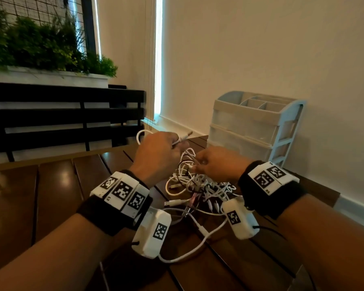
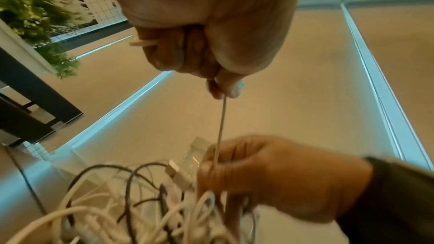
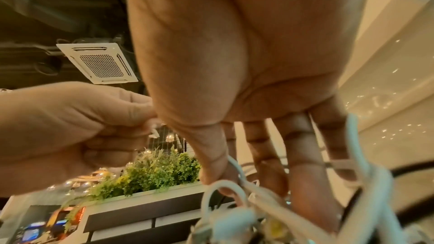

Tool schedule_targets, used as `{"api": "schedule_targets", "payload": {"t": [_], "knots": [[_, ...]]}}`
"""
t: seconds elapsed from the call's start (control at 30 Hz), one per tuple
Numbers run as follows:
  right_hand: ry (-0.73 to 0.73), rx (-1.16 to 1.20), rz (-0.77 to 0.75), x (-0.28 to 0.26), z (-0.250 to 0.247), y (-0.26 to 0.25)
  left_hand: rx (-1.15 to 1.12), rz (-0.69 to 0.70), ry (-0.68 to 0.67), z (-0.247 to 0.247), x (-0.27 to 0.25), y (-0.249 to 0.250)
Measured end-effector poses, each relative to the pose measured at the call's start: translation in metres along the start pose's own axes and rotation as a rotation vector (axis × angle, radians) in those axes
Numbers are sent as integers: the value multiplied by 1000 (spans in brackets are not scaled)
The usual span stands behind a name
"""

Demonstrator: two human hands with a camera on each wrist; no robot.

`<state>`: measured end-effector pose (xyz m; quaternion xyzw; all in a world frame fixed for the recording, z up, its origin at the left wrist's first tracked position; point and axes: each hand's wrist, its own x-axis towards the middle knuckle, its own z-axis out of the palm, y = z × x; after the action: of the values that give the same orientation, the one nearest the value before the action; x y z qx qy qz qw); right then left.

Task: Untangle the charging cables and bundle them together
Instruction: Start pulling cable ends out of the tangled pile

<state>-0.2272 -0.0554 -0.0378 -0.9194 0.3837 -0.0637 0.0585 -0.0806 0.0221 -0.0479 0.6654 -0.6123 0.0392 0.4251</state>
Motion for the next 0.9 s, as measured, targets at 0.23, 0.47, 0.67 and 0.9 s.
{"api": "schedule_targets", "payload": {"t": [0.23,0.47,0.67,0.9], "knots": [[43,140,3,-8,-11,9,-165,5,208,-30,10,-1],[180,124,11,-1,-6,11,150,-103,115,-16,7,-19],[174,30,26,8,-2,-2,79,67,-57,13,-4,4],[249,619,117,5,-13,9,-60,-67,-106,21,-5,-3]]}}
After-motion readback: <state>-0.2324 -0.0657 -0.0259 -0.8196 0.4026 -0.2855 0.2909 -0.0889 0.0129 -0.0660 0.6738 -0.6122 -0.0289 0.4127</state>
